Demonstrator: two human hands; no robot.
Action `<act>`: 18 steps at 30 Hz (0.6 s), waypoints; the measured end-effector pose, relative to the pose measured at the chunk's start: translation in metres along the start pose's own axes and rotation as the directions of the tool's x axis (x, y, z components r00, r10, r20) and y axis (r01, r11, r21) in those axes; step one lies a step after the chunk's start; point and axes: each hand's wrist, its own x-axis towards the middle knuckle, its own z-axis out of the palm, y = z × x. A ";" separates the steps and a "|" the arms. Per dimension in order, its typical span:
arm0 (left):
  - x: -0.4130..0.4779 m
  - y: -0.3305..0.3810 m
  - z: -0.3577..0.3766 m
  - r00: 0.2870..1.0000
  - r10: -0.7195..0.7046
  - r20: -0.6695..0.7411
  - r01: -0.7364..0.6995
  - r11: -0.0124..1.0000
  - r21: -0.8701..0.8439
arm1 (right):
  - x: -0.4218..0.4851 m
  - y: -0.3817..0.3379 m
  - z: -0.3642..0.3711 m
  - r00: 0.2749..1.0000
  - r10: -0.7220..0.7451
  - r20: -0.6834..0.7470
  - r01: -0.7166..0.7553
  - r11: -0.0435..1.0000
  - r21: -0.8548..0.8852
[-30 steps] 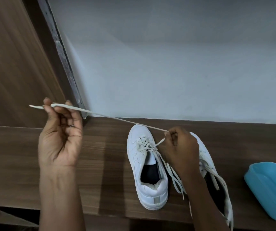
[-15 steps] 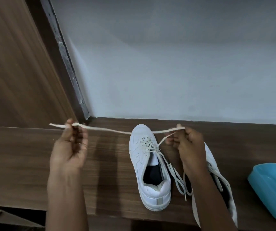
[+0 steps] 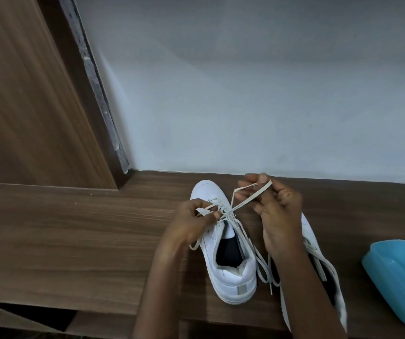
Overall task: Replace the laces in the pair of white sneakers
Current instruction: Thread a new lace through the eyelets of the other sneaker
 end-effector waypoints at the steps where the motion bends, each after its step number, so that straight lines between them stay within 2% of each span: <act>1: 0.001 0.000 0.001 1.000 0.021 -0.009 -0.021 1.000 0.022 | 0.000 0.000 0.000 1.000 -0.004 0.000 0.004 1.000 -0.004; 3: 0.003 -0.003 0.001 0.998 0.042 -0.045 -0.039 0.997 0.066 | 0.002 0.000 -0.002 1.000 -0.002 -0.002 0.002 1.000 -0.025; 6: 0.008 -0.006 -0.005 0.989 0.027 -0.147 -0.026 1.000 0.009 | 0.004 -0.004 -0.008 1.000 0.004 0.005 -0.004 0.997 -0.071; 9: 0.009 0.002 -0.011 0.974 0.081 -0.209 -0.100 0.991 -0.083 | 0.007 -0.012 -0.016 0.997 0.018 0.078 0.008 0.946 -0.325; 10: 0.008 0.006 -0.012 0.971 0.114 -0.211 -0.137 0.985 -0.101 | 0.007 -0.017 -0.020 0.987 0.039 0.155 0.038 0.885 -0.464; 12: 0.003 0.015 -0.013 0.965 0.190 -0.182 -0.210 0.972 -0.103 | 0.008 -0.025 -0.029 0.922 0.156 0.355 0.184 0.630 -0.754; 13: 0.000 0.019 -0.013 0.962 0.221 -0.160 -0.239 0.966 -0.103 | 0.007 -0.030 -0.032 0.866 0.247 0.436 0.267 0.510 -0.818; 14: -0.004 0.024 -0.011 0.960 0.242 -0.142 -0.259 0.959 -0.117 | 0.004 -0.035 -0.033 0.811 0.321 0.489 0.320 0.456 -0.830; 15: -0.007 0.029 -0.009 0.958 0.255 -0.128 -0.272 0.952 -0.142 | 0.002 -0.039 -0.034 0.766 0.360 0.532 0.335 0.482 -0.809; 16: -0.011 0.034 -0.007 0.957 0.269 -0.111 -0.285 0.943 -0.172 | 0.000 -0.043 -0.033 0.733 0.369 0.571 0.316 0.559 -0.767; 18: -0.018 0.042 -0.003 0.945 0.320 -0.059 -0.325 0.921 -0.214 | -0.006 -0.048 -0.024 0.718 0.323 0.617 0.188 0.763 -0.618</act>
